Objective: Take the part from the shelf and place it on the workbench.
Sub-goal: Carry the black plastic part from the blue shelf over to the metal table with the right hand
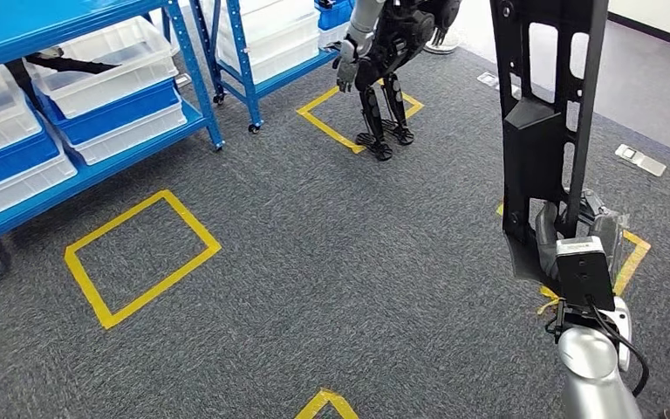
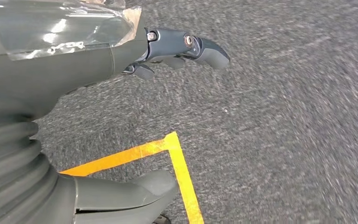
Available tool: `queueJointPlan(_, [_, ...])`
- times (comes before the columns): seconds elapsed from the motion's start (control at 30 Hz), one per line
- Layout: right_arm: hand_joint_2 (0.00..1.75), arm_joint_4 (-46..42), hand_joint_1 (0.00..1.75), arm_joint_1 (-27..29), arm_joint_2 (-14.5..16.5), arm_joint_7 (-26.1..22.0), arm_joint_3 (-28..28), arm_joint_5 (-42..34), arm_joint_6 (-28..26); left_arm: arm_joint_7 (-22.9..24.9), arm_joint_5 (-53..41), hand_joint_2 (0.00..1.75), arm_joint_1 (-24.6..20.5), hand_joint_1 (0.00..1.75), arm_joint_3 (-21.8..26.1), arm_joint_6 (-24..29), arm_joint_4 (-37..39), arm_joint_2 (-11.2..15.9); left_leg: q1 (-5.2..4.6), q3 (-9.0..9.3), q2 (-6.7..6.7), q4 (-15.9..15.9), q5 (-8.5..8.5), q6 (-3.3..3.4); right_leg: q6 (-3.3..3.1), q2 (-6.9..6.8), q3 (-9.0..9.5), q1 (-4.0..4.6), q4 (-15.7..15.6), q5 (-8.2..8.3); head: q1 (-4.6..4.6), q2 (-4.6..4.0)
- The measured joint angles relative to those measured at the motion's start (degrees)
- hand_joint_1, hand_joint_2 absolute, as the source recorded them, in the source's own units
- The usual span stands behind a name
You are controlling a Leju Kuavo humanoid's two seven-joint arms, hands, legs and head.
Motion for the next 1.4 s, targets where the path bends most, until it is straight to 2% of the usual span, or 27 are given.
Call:
queueJointPlan(0.07, [1.75,-0.3,1.75,0.5,-0.1,-0.2,-0.3,-0.4,-0.6,-0.1,-0.2,1.75,0.0,0.00,0.0,-0.1,0.0,0.4,-0.46,0.33,1.15,0.0,-0.31,-0.63,-0.67,-1.22,1.74,0.33,-3.2,0.93,-0.14,0.00])
queueJointPlan(0.13, [1.75,-0.7,1.75,1.7,-0.3,-0.2,-0.9,-0.7,-1.1,-0.2,-0.4,1.75,-0.1,0.00,0.0,-0.2,0.0,0.6,-0.35,0.65,1.92,0.0,-0.58,-1.17,-1.56,0.21,1.53,0.17,-3.2,1.21,-0.40,0.00])
queueJointPlan(0.2, [1.75,-1.3,1.75,2.6,-0.4,-0.2,-1.4,-0.9,-1.4,-0.2,-0.5,1.75,-0.2,0.00,0.0,-0.4,0.0,0.8,0.05,0.05,-0.30,2.1,-2.44,-1.69,-2.43,1.62,1.46,-0.27,-3.2,1.40,-0.54,0.01])
queueJointPlan(0.27, [1.75,-1.7,1.75,3.0,-0.4,-0.2,-1.5,-0.9,-1.6,-0.2,-0.7,1.75,-0.2,0.00,0.0,-0.5,0.0,1.0,0.24,-2.70,-3.63,8.5,-6.32,-1.84,-3.28,3.04,1.38,-0.29,-3.3,1.54,-0.73,0.01])
queueJointPlan(0.33, [1.75,-1.8,1.75,3.5,-0.3,-0.2,-1.5,-0.9,-1.7,-0.2,-0.7,1.75,-0.1,0.00,0.0,-0.5,0.0,1.1,0.23,-5.92,-4.68,15.1,-8.92,-1.74,-3.65,4.49,1.30,-0.01,-3.2,1.60,-0.79,0.01])
queueJointPlan(0.37, [1.75,-1.8,1.75,3.7,-0.3,-0.2,-1.6,-0.9,-1.7,-0.2,-0.7,1.75,-0.1,0.00,0.0,-0.5,0.0,1.1,0.24,-6.53,-4.79,16.1,-8.67,-1.66,-3.69,5.25,1.29,0.07,-3.2,1.63,-0.81,0.01])
queueJointPlan(0.4, [1.75,-1.8,1.75,3.9,-0.3,-0.2,-1.6,-0.9,-1.7,-0.2,-0.7,1.75,-0.1,0.00,0.0,-0.5,0.0,1.2,0.26,-6.06,-4.89,14.8,-7.30,-1.56,-3.72,6.05,1.31,0.11,-3.2,1.66,-0.80,0.01])
queueJointPlan(0.43, [1.75,-1.9,1.75,4.1,-0.3,-0.2,-1.6,-0.9,-1.7,-0.2,-0.7,1.75,-0.1,0.00,0.0,-0.6,0.0,1.2,0.33,-4.59,-5.32,11.6,-5.20,-1.44,-3.73,6.87,1.35,0.11,-3.1,1.70,-0.81,0.00])
queueJointPlan(0.5, [1.75,-2.1,1.75,4.2,-0.3,-0.2,-1.7,-0.9,-1.8,-0.2,-0.8,1.75,-0.1,0.00,0.0,-0.6,0.0,1.3,0.61,-1.13,-8.03,4.2,-1.91,-1.26,-3.53,8.33,1.28,0.23,-2.9,1.76,-0.79,0.00])
queueJointPlan(0.57, [1.75,-2.6,1.75,4.5,-0.3,-0.2,-1.9,-0.7,-2.1,-0.2,-0.9,1.75,-0.2,0.00,-0.1,-0.6,0.0,1.4,0.49,0.22,-9.52,1.2,-1.15,-1.02,-2.91,9.54,0.84,0.23,-2.9,2.02,-0.75,0.00])
queueJointPlan(0.63, [1.75,-3.5,1.75,5.1,-0.2,0.0,-2.3,-0.3,-2.3,-0.2,-1.1,1.75,-0.4,0.00,-0.1,-0.6,0.0,1.3,0.19,0.29,-8.16,0.8,-0.74,-0.33,-2.09,10.34,0.27,0.05,-3.0,2.38,-0.75,0.00])
queueJointPlan(0.7, [1.75,-4.4,1.75,6.0,-0.1,0.1,-2.9,0.2,-2.4,-0.2,-1.4,1.75,-0.7,0.00,-0.1,-0.5,0.0,1.3,0.21,0.52,-6.75,0.1,-0.14,0.63,-1.86,8.34,-1.10,0.24,-1.0,1.47,-0.57,0.01])
queueJointPlan(0.77, [1.75,-5.4,1.75,6.8,0.1,0.1,-3.6,0.6,-2.4,-0.2,-1.8,1.75,-0.8,0.00,-0.2,-0.2,0.0,1.2,0.10,0.60,-5.15,-0.3,0.09,1.19,-2.19,5.30,-4.27,0.42,5.3,-1.33,-0.29,0.00])
queueJointPlan(0.83, [1.75,-6.2,1.75,8.1,0.4,0.1,-4.5,0.8,-2.5,-0.2,-2.0,1.75,-0.9,0.00,-0.2,0.1,0.0,1.2,-0.04,0.53,-3.51,-0.3,0.01,1.27,-2.07,4.27,-7.37,0.17,11.9,-3.68,-0.15,0.00])
queueJointPlan(0.87, [1.75,-6.5,1.75,8.8,0.6,0.1,-5.0,0.9,-2.4,-0.1,-2.1,1.75,-1.0,0.00,-0.2,0.2,0.0,1.2,-0.06,0.53,-2.71,-0.3,-0.05,1.22,-1.68,4.02,-7.59,-0.05,12.7,-3.78,-0.13,0.00])
queueJointPlan(0.9, [1.75,-6.7,1.75,9.4,0.7,0.1,-5.4,0.9,-2.4,-0.1,-2.2,1.75,-1.1,0.00,-0.2,0.2,0.0,1.1,-0.04,0.57,-1.95,-0.3,-0.15,1.08,-1.09,3.64,-6.55,-0.30,11.1,-3.06,-0.11,0.00])
queueJointPlan(0.93, [1.75,-6.9,1.75,9.8,0.8,0.1,-5.8,0.9,-2.4,-0.1,-2.2,1.75,-1.1,0.00,-0.2,0.2,0.0,1.1,-0.01,0.67,-1.23,-0.2,-0.29,0.87,-0.43,2.82,-4.37,-0.56,7.3,-1.78,-0.12,0.00])
queueJointPlan(0.97, [1.75,-7.0,1.75,10.1,0.9,0.0,-6.2,0.9,-2.4,-0.1,-2.2,1.75,-1.2,0.00,-0.3,0.2,0.0,1.1,-0.17,0.81,-0.54,-0.2,-0.52,0.54,0.00,1.20,-1.91,-0.68,3.1,-0.59,-0.08,0.00])
queueJointPlan(1.03, [1.75,-7.2,1.75,10.4,1.0,0.0,-6.9,0.7,-2.5,-0.2,-2.2,1.75,-1.3,0.00,-0.3,0.1,0.0,1.1,-0.53,1.23,0.69,0.0,-1.07,-0.23,-0.12,-0.93,1.30,-0.47,-2.4,0.86,-0.21,0.00])
queueJointPlan(1.07, [1.75,-7.3,1.75,10.5,1.0,-0.1,-7.3,0.6,-2.6,-0.2,-2.3,1.75,-1.4,0.00,-0.3,0.1,0.0,1.2,-0.68,1.47,1.27,-0.1,-1.29,-0.55,-0.49,-1.17,1.66,-0.23,-3.0,0.97,-0.30,0.00])
queueJointPlan(1.13, [1.75,-7.2,1.75,11.0,1.1,-0.1,-8.3,0.4,-2.9,-0.2,-2.3,1.75,-1.5,0.00,-0.3,0.2,0.0,1.0,-0.44,1.91,2.18,-0.2,-1.61,-1.12,-1.32,0.37,1.56,-0.26,-3.1,1.17,-0.57,0.01])
queueJointPlan(1.17, [1.75,-7.2,1.75,11.1,1.0,-0.1,-8.8,0.3,-3.1,-0.2,-2.3,1.75,-1.6,0.00,-0.3,0.3,0.0,0.9,-0.22,1.84,1.60,0.3,-2.19,-1.39,-1.68,1.06,1.54,-0.42,-3.2,1.26,-0.63,0.00])
queueJointPlan(1.2, [1.75,-7.2,1.75,11.1,1.0,-0.2,-9.3,0.3,-3.3,-0.2,-2.3,1.75,-1.7,0.00,-0.3,0.5,0.0,0.8,-0.03,1.25,0.34,2.0,-3.43,-1.62,-2.19,1.73,1.53,-0.63,-3.3,1.39,-0.74,0.00])
queueJointPlan(1.27, [1.75,-7.1,1.75,11.1,1.0,-0.4,-9.9,0.3,-3.7,-0.1,-2.3,1.75,-1.6,0.00,-0.4,0.9,0.2,0.7,0.16,-1.76,-3.10,8.7,-7.34,-1.77,-2.96,3.01,1.48,-0.68,-3.3,1.48,-0.94,0.00])
queueJointPlan(1.33, [1.75,-6.9,1.75,11.1,1.1,-0.6,-10.1,0.4,-3.9,-0.1,-2.3,1.75,-1.3,0.00,-0.4,1.1,0.3,0.7,0.17,-5.30,-4.58,15.6,-9.90,-1.71,-3.33,4.56,1.46,-0.43,-3.3,1.48,-1.00,0.01])
queueJointPlan(1.37, [1.75,-6.7,1.75,11.2,1.1,-0.7,-10.3,0.4,-4.0,-0.1,-2.3,1.75,-1.2,0.00,-0.4,1.2,0.4,0.7,0.19,-5.98,-4.79,16.4,-9.41,-1.64,-3.33,5.44,1.49,-0.34,-3.3,1.48,-1.02,0.01])
queueJointPlan(1.4, [1.75,-6.5,1.75,11.2,1.0,-0.7,-10.5,0.4,-4.1,-0.1,-2.3,1.75,-1.2,0.00,-0.4,1.2,0.4,0.7,0.22,-5.74,-4.89,15.3,-8.03,-1.53,-3.33,6.22,1.55,-0.31,-3.3,1.48,-1.02,0.01])
